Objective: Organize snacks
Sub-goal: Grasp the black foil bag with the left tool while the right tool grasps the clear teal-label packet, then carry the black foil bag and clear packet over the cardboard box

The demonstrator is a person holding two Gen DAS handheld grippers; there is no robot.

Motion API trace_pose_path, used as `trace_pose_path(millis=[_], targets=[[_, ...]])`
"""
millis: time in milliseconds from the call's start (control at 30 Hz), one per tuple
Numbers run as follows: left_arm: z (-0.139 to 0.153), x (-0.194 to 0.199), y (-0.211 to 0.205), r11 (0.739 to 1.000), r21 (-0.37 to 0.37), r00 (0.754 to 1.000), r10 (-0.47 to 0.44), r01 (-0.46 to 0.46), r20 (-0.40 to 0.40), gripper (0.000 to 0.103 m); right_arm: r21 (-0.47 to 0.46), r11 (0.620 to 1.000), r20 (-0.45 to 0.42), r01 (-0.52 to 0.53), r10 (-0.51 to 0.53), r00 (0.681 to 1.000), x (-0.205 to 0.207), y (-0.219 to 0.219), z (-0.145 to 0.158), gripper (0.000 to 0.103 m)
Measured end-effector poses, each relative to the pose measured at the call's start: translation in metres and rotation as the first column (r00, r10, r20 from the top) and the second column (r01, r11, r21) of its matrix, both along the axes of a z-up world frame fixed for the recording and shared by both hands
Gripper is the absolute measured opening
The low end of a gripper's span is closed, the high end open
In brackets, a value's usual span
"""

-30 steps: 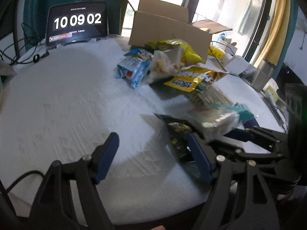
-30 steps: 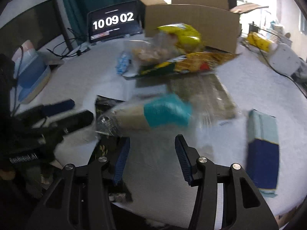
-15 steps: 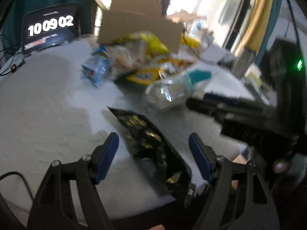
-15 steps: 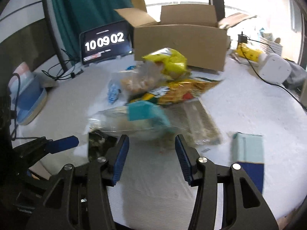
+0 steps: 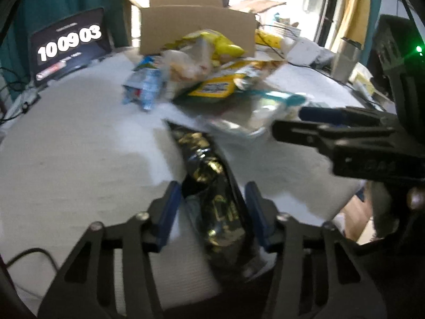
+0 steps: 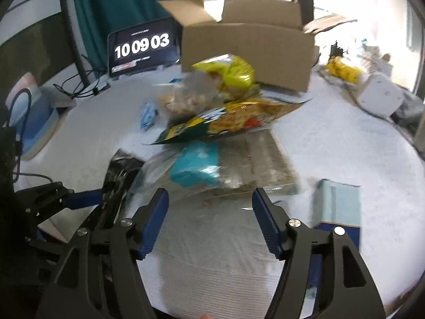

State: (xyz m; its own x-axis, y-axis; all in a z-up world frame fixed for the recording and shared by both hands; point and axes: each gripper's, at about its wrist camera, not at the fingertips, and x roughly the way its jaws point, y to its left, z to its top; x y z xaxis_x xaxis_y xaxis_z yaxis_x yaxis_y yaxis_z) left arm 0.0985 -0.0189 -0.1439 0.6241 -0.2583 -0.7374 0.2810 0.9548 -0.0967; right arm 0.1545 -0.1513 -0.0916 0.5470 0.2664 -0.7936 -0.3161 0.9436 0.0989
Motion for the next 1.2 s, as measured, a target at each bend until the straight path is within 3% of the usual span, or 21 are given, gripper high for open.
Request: trace_pose_path(millis=[133,467,567,600,633,667,733,800,1200], targets=[[-0.001,0.002,0.028,0.998,0.023,0.998,0.064,-0.065,0.022,0.038,0.051,0.998,-0.033,-0.039,0.041,0.999,-0.001,0.008,-0.001,0.069],[-0.004,0.030,0.032,0.999,0.025,0.998,0.038,-0.039,0.057,0.038,0.163,0.985,-0.079,0.054,-0.042,0.996,0.030,0.008,-0.007,0.069],[-0.003,0.032,0.033,0.999,-0.005,0.998,0.034,-0.033,0.051,0.033,0.161,0.984,-0.062,0.076,-0.066,0.996,0.034,0.011,-0.008,0.068],[-0.002,0.032,0.035,0.999,-0.016,0.998,0.035,-0.034,0.049,0.032,0.148,0.986,-0.053,0.082,-0.075,0.996,0.034,0.013,-0.008,0.066],[-0.001,0.031,0.037,0.999,-0.029,0.998,0.040,-0.039,0.046,0.032,0.124,0.988,-0.041,0.092,-0.088,0.995,0.034,0.015,-0.008,0.054],[-0.001,0.031,0.039,0.998,-0.043,0.998,0.044,-0.042,0.044,0.032,0.099,0.990,-0.027,0.102,-0.100,0.995,0.033,0.017,-0.009,0.049],[0.003,0.028,0.044,0.997,-0.065,0.998,0.051,-0.048,0.046,0.032,0.128,0.986,-0.031,0.105,-0.102,0.994,0.033,0.013,-0.008,0.030],[0.011,0.024,0.050,0.995,-0.082,0.996,0.067,-0.062,0.063,0.032,0.139,0.985,-0.028,0.105,-0.102,0.994,0.032,0.009,-0.006,0.023],[0.056,0.030,0.060,0.990,-0.094,0.977,0.119,-0.104,0.175,0.032,0.102,0.985,0.091,0.141,-0.151,0.984,0.010,-0.030,0.039,0.014]])
